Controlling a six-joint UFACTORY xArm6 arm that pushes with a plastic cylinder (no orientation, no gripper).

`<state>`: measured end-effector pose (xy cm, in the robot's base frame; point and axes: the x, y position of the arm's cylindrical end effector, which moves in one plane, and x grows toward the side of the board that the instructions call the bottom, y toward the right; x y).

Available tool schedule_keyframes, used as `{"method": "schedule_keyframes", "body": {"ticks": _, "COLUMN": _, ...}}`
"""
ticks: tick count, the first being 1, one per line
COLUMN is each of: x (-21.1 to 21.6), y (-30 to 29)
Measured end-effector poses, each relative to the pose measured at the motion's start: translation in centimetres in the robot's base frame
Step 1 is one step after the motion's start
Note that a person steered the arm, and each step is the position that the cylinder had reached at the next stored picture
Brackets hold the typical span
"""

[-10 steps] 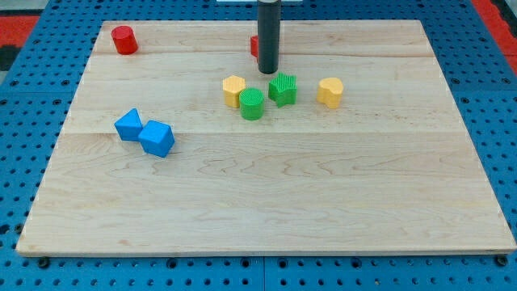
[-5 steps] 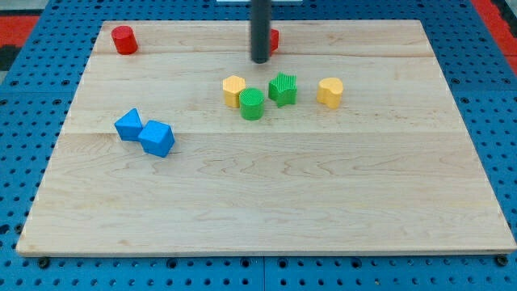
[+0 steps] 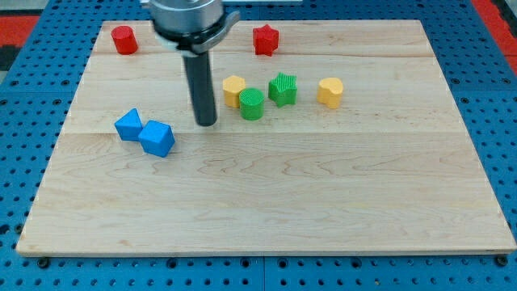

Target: Place the blue triangle to the bottom of the red star

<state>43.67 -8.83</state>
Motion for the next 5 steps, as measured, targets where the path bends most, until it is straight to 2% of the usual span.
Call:
{"method": "schedule_keyframes", "body": {"ticks": 1, "x": 5.8, "y": 0.3}}
{"method": "schedule_keyframes", "body": {"ticks": 2, "x": 10.3, "y": -8.0}}
{"method": "schedule_keyframes", "body": {"ticks": 3, "x": 6.7, "y": -14.4}}
{"method": "schedule_keyframes", "body": {"ticks": 5, "x": -1.6, "y": -7.2}}
